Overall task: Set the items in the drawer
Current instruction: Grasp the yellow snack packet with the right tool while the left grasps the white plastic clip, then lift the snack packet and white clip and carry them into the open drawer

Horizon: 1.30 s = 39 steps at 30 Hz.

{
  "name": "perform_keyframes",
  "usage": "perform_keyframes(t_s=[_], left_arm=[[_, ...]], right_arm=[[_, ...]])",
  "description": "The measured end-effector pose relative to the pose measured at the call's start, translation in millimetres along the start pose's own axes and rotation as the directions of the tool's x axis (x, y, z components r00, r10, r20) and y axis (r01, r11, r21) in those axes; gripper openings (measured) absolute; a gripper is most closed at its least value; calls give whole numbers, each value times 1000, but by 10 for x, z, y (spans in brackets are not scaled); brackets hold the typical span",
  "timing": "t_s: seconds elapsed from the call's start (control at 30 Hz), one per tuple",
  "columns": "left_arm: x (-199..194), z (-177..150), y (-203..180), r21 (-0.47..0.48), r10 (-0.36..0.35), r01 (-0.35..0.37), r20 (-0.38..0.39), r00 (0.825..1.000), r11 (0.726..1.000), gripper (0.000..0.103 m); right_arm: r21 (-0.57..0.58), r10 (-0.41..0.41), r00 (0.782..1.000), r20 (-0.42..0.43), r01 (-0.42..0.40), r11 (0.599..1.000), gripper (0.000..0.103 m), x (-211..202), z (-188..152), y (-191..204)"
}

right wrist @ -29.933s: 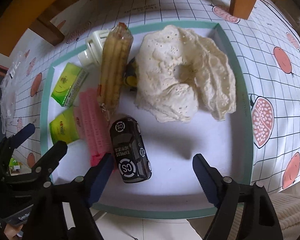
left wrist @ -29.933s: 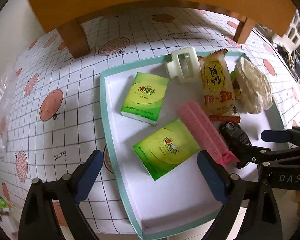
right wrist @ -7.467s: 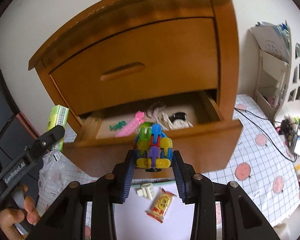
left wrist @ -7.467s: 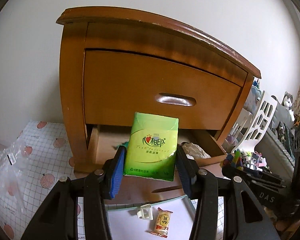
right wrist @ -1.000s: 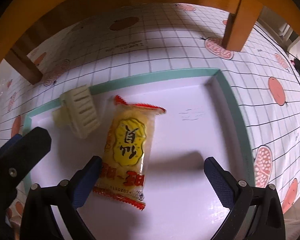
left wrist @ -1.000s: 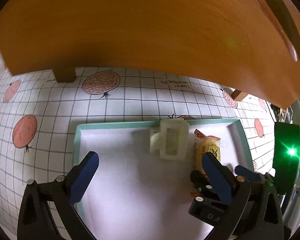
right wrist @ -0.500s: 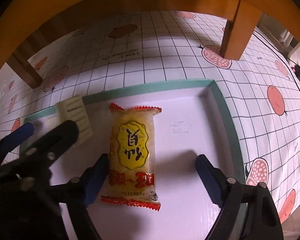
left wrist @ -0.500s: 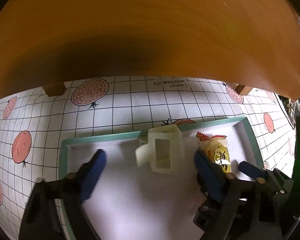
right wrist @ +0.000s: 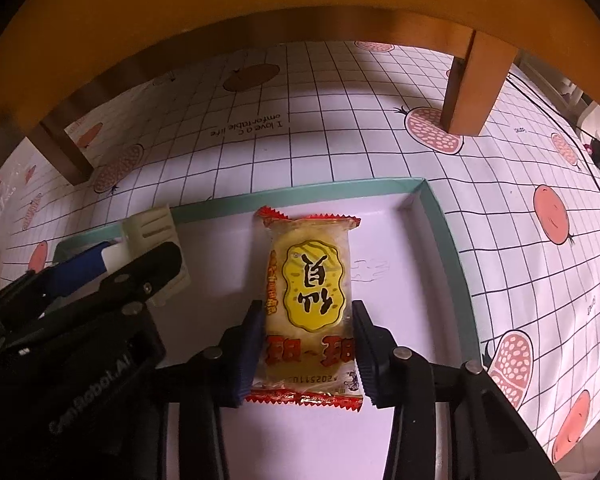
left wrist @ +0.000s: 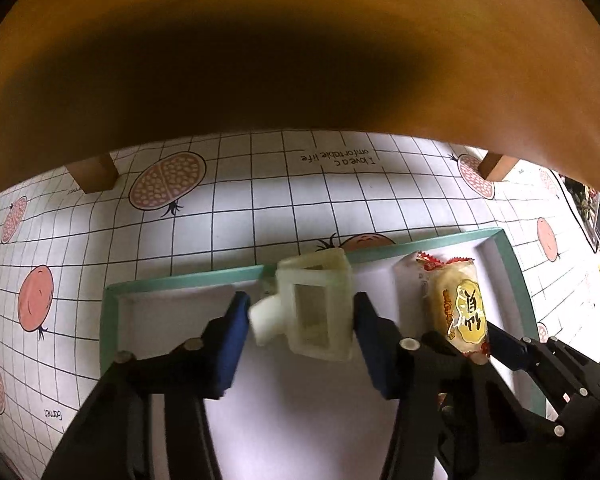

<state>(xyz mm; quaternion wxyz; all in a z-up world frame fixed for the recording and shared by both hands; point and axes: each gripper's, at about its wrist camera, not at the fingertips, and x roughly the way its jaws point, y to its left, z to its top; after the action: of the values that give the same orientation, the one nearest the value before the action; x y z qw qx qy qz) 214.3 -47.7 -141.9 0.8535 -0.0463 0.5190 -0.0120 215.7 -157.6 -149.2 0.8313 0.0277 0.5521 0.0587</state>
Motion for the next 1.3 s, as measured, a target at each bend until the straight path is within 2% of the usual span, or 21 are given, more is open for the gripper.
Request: perform_keyframes(t_s=[0.07, 0.33, 0.63, 1.1, 1.3], left_arm=[[-7, -8, -5, 6, 5, -5, 2, 1000, 1000, 51], [-9, -63, 8, -7, 0, 0, -5, 1000, 1000, 50], [-121, -287, 78, -58, -19, 18, -23, 1000, 998, 49], [-299, -602, 209, -85, 0, -4, -53, 999, 996, 49], [-402, -655, 236, -83, 8, -11, -45, 999, 997, 49]], right_arm=[[-3, 1, 1000, 0, -1, 1000, 41, 35, 23, -7], [-19, 5, 1000, -4, -5, 1000, 39, -30, -51, -19], [-11, 6, 1000, -23, -6, 1000, 39, -50, -115, -49], [80, 56, 998, -22, -54, 995, 39, -110, -153, -131], [124, 100, 995, -2, -99, 987, 39, -192, -182, -193]])
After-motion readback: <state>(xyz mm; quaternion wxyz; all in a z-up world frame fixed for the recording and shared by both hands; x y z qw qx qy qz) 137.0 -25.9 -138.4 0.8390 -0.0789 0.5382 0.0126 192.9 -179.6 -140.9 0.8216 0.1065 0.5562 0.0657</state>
